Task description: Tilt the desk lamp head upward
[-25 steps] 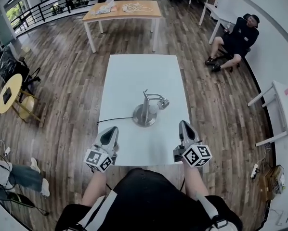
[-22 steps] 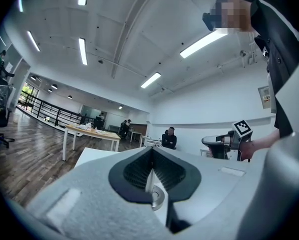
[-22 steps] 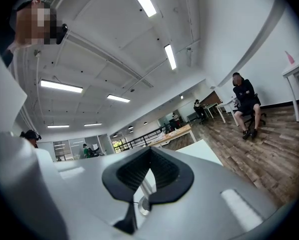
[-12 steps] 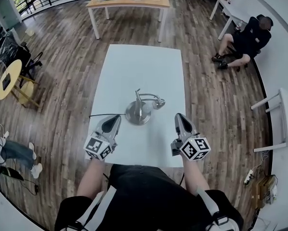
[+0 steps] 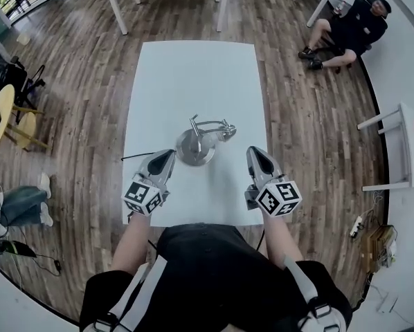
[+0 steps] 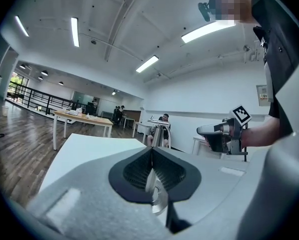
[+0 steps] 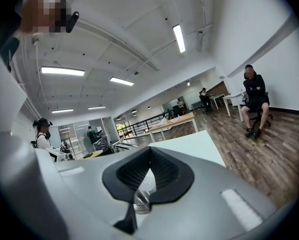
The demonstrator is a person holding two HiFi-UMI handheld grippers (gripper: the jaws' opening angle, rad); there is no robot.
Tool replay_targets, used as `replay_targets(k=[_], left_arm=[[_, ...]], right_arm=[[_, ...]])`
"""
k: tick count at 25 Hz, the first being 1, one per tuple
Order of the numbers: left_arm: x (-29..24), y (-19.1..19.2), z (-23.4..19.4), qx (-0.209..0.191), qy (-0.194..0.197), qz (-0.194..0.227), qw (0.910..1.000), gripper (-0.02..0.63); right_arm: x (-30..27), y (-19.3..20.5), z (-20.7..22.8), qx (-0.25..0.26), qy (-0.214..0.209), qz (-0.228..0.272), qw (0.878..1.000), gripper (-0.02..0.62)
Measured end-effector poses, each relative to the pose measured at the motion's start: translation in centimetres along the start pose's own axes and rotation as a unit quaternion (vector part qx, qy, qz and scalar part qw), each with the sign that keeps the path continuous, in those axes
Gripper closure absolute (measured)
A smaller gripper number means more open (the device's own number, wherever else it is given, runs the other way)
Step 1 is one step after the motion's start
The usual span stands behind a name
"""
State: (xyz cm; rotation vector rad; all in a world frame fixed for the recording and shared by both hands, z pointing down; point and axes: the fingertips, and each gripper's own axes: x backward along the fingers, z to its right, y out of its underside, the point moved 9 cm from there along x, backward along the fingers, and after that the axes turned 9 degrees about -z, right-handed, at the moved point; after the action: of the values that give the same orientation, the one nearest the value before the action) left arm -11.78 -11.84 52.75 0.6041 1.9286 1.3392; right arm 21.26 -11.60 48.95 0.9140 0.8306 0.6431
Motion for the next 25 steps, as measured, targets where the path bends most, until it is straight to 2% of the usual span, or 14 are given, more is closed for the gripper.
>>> replay_targets(k=[7, 11, 16, 18, 25], left_arm=[[-3.0, 1.7, -1.3, -0.012, 0.027, -0.06, 0.9978, 0.581], [-5.3, 3.0, -1.6, -0.036, 0.048, -0.105, 0.9927, 0.487], [-8.1, 5.1, -1.5, -0.078, 0.063, -0.168, 0.9806, 0.381], [-9.0, 6.1, -1.7, -0.083, 0.066, -0.19, 0.9762, 0.328], [-11.3, 8.4, -1.8, -0.09, 0.086, -0.227, 0.966, 0.314]], right_arm=[[-1.0, 0.7, 0.4, -0.016, 0.02, -0.017, 1.0, 0.591], [-0.9, 1.0, 0.4, -0.017, 0.033, -0.026, 0.999, 0.589], [-0.3, 1.3, 0.2, -0.024, 0.049, -0.031, 0.998, 0.591], [-0.1, 1.6, 0.2, -0.026, 0.056, -0.036, 0.997, 0.59], [0.8, 2.1, 0.0, -0.031, 0.076, -0.043, 0.996, 0.59]])
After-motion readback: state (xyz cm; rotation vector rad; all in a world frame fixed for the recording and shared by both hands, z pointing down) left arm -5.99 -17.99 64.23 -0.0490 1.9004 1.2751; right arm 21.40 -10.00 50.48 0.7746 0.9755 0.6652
